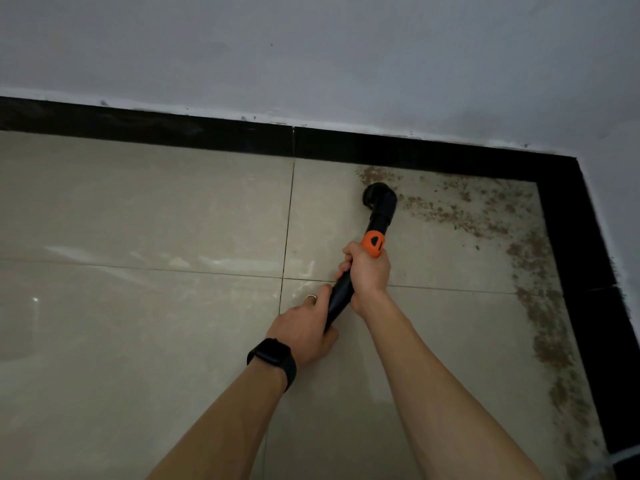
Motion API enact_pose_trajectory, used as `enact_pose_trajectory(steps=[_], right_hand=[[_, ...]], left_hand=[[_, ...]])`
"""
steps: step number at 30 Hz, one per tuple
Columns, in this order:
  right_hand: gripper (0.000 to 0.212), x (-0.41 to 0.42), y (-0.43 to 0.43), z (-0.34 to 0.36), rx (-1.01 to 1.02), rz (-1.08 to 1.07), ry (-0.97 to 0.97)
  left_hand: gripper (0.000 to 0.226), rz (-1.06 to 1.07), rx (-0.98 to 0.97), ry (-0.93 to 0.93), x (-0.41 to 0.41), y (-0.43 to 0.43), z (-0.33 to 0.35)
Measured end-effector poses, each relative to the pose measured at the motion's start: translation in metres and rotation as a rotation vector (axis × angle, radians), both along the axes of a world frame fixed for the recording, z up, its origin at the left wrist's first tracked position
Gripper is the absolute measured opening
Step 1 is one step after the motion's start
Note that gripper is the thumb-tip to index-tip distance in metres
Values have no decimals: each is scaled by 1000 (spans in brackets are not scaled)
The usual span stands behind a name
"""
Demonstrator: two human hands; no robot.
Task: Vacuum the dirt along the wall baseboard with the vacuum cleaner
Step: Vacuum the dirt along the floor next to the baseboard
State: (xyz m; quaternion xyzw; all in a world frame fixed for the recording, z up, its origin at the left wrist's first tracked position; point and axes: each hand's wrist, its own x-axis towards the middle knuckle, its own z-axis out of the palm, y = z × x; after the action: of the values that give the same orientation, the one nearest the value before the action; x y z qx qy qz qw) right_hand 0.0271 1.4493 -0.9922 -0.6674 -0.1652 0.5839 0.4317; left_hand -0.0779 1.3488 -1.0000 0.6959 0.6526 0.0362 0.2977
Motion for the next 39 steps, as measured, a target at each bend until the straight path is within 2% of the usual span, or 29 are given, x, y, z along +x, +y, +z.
enact_pose_trajectory(steps=[15,23,32,39], right_hand=[[16,-12,39,1,8,62,-3],[13,-33,54,4,1,81,-76],[28,-69,42,2,-35,143,-130],[30,-40,52,4,-40,87,-176]], left_hand=[[53,82,33,-50,-3,31,-5],[50,155,-10,-168,-20,43,-4],[46,232,-51,-201,-49,26,-1],[46,174,-37,-182,-24,41,-1]])
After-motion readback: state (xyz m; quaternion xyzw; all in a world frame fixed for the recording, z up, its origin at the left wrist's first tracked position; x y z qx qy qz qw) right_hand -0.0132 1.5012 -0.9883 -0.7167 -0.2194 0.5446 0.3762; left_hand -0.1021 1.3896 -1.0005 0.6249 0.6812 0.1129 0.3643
